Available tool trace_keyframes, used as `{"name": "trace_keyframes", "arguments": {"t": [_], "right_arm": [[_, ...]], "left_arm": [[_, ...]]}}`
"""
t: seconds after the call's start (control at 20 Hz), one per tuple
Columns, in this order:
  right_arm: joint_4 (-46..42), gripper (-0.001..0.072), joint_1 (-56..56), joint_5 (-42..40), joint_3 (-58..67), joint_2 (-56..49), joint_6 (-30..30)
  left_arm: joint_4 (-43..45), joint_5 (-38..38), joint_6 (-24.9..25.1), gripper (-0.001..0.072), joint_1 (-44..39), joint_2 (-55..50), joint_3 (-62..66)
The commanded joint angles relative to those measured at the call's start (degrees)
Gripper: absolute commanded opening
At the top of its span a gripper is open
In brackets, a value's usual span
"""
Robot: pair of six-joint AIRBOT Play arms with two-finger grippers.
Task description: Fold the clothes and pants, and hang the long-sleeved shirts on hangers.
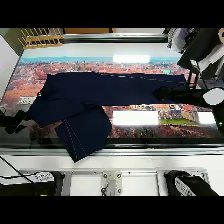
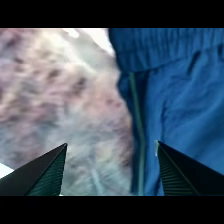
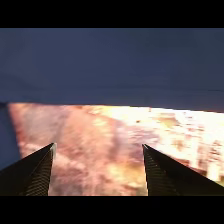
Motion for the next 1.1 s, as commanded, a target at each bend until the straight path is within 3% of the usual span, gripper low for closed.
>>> {"name": "trace_keyframes", "arguments": {"t": [0.0,0.35,0.45,0.5,0.8,1.05], "right_arm": [[0.52,0.0587,4.13,-0.98,-0.26,0.26,0.33],[0.48,0.0587,4.55,0.31,-0.26,0.17,3.08],[0.48,0.0586,4.66,2.82,-0.39,-0.83,3.1],[0.42,0.0586,5.16,4.07,-0.83,-1.7,3.08],[1.25,0.0585,19.08,5.75,-5.62,-15.98,8.98],[16.74,0.0585,31.54,-5.42,-4.98,-28.98,8.83]], "left_arm": [[-8.39,1.88,3.15,0.0584,0.04,-2.32,-1.14],[-10.1,7.3,4.04,0.0568,-6.84,-2.97,-1.09],[-10.1,7.17,3.63,0.0068,-7.76,-2.95,-0.42],[-10.23,6.38,3.76,0.001,-7.87,-2.89,0.48],[-9.94,4.09,4.17,0.0011,-7.89,2.05,3.41],[-9.97,3.06,4.15,0.0011,-7.89,2.93,2.97]]}}
